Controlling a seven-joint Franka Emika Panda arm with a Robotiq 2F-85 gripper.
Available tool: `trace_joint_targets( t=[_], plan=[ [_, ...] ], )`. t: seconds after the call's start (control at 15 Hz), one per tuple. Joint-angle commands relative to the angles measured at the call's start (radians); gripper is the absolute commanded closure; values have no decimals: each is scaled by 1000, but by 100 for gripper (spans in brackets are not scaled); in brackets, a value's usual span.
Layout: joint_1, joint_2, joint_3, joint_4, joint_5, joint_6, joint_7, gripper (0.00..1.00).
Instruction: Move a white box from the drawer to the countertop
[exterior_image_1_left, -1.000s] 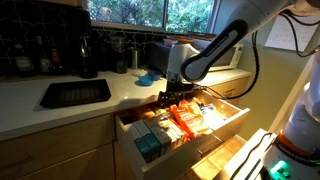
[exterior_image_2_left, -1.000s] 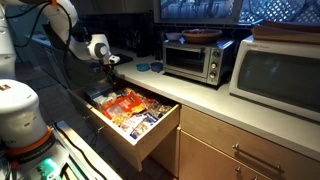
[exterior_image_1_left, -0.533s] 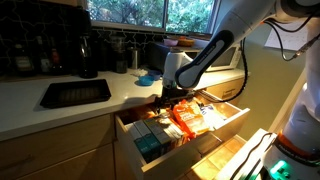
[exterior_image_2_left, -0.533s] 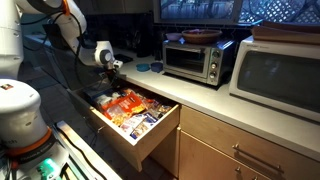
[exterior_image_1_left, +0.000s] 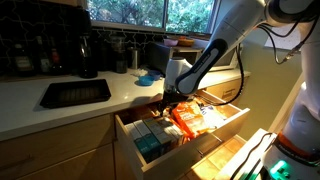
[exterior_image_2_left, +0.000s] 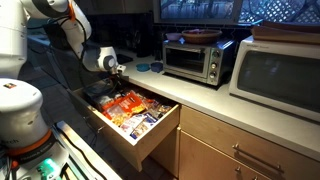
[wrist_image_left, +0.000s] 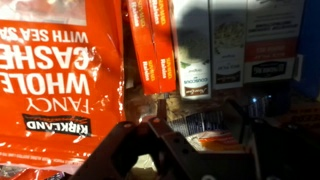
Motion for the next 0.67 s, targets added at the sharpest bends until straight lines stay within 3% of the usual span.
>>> trace_joint_targets(
  t=[0.0,0.6],
  plan=[
    [42,31,-38,11,1,19,-1,41],
    [77,53,-66,27,-4,33,3,47]
  ],
)
